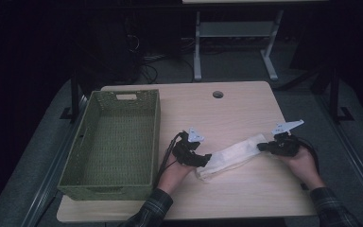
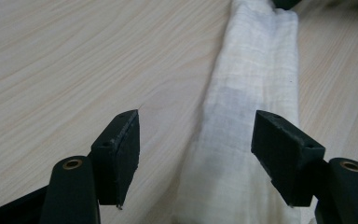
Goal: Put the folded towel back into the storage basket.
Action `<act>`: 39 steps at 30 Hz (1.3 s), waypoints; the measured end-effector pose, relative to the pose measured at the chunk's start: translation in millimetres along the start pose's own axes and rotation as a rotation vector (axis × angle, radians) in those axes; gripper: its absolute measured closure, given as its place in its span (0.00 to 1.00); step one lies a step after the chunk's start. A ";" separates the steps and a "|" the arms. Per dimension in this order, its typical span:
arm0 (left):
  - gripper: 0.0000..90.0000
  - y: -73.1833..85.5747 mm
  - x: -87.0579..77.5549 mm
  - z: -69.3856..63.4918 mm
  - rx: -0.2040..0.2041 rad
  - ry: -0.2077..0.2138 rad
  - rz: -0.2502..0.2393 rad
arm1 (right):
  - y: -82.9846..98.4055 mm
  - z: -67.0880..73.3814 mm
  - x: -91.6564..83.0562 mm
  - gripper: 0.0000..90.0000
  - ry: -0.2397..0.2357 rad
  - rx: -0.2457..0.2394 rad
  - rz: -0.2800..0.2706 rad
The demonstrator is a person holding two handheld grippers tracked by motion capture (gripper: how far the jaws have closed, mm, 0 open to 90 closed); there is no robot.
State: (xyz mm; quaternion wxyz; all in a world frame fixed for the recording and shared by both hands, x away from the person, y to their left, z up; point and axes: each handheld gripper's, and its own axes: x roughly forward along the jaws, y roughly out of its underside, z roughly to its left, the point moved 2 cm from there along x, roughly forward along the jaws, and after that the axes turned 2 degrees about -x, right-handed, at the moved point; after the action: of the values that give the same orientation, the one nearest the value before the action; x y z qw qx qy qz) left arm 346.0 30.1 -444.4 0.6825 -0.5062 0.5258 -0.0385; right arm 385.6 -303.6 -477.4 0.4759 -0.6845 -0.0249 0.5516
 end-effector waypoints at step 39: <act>0.38 1.3 12.4 7.2 -0.020 -0.013 0.022 | -21.4 -17.3 27.1 1.00 -0.024 0.020 -0.022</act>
State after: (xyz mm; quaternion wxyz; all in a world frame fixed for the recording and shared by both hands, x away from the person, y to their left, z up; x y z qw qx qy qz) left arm 356.3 28.2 -454.2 0.6813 -0.5072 0.5273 -0.0225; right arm 420.2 -287.6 -483.7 0.4884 -0.6727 -0.0329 0.5548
